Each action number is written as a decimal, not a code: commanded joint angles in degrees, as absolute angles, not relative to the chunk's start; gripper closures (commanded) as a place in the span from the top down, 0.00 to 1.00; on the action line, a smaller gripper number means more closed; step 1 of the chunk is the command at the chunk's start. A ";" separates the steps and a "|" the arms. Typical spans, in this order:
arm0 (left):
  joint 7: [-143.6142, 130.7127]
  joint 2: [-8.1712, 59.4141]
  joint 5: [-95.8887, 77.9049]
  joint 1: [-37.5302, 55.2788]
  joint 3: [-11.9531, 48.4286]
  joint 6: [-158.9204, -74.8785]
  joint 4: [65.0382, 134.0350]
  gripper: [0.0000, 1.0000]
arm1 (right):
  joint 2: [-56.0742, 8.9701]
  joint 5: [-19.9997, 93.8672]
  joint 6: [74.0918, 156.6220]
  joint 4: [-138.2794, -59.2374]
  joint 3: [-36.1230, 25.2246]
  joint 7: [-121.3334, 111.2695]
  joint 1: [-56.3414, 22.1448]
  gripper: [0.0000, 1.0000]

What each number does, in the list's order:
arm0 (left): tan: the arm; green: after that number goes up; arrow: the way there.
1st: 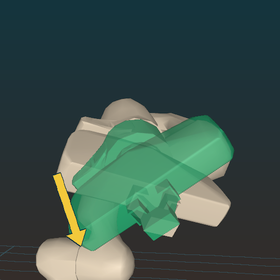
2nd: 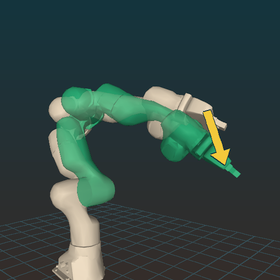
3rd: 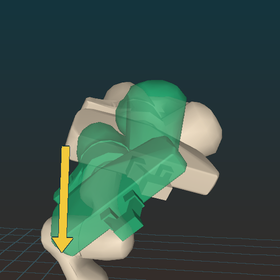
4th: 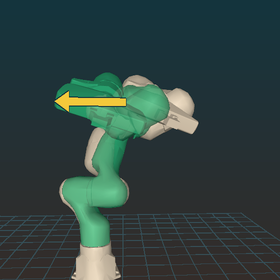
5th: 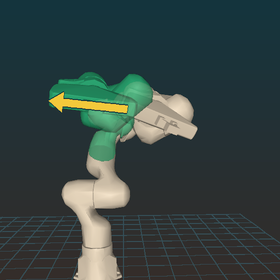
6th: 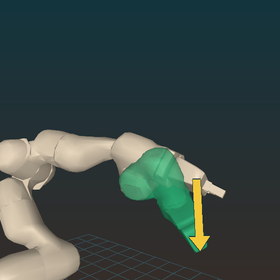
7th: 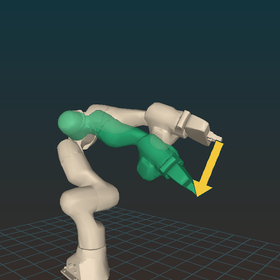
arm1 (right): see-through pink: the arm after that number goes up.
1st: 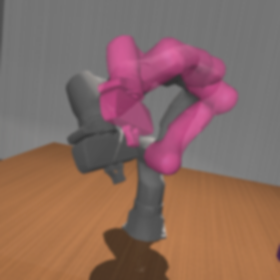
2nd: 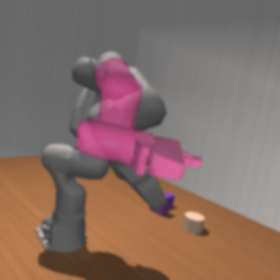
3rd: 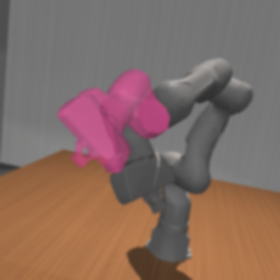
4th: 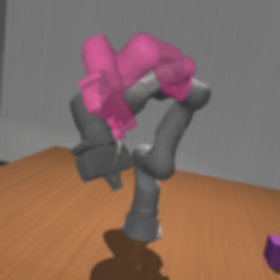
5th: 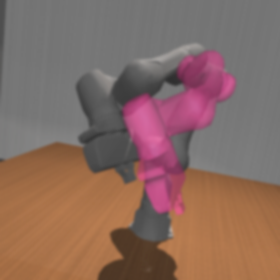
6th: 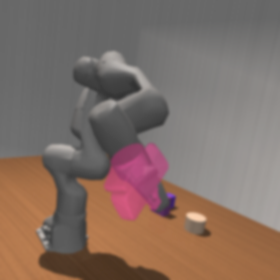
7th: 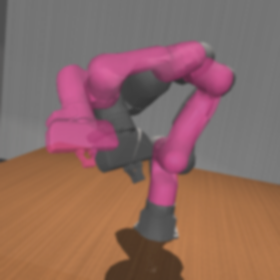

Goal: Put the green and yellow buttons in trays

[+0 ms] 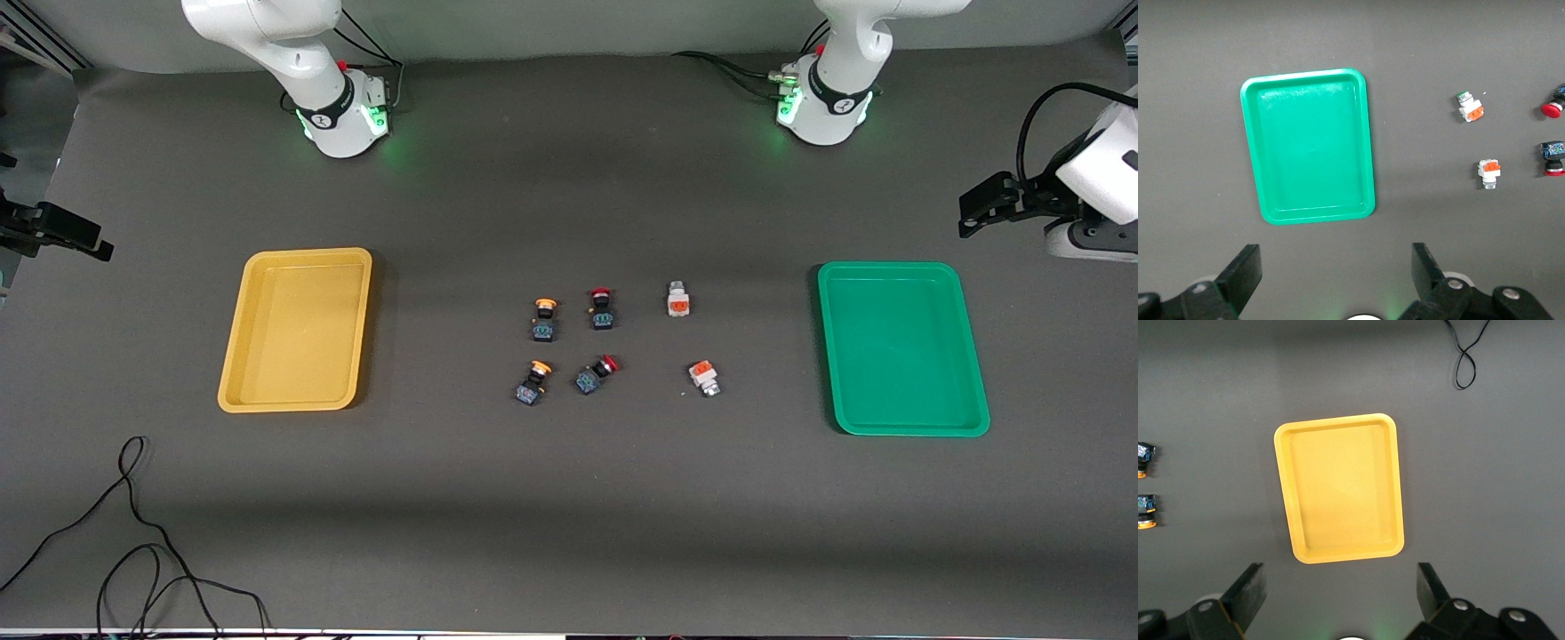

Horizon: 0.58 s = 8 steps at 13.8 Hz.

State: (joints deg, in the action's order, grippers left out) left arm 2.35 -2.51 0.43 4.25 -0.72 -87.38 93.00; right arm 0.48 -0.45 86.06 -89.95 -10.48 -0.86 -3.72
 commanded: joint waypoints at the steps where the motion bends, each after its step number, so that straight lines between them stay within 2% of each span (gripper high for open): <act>1: 1.41 -3.69 0.70 4.83 -0.97 -87.19 93.78 1.00 | -0.44 -1.41 84.81 -88.77 -10.28 -0.53 -4.04 1.00; 5: 1.32 -3.60 0.53 4.92 -0.88 -88.15 94.56 1.00 | -0.88 -1.41 84.81 -88.86 -10.28 -0.79 -4.04 1.00; 8: -3.13 -4.30 0.44 7.28 0.96 -92.62 99.73 1.00 | -1.58 -1.49 84.81 -88.77 -10.28 -0.88 -3.96 1.00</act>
State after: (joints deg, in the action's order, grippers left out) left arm 1.29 -2.52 0.33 5.01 0.00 -88.98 94.94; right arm -0.74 -0.45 85.55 -89.95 -10.31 -0.86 -3.74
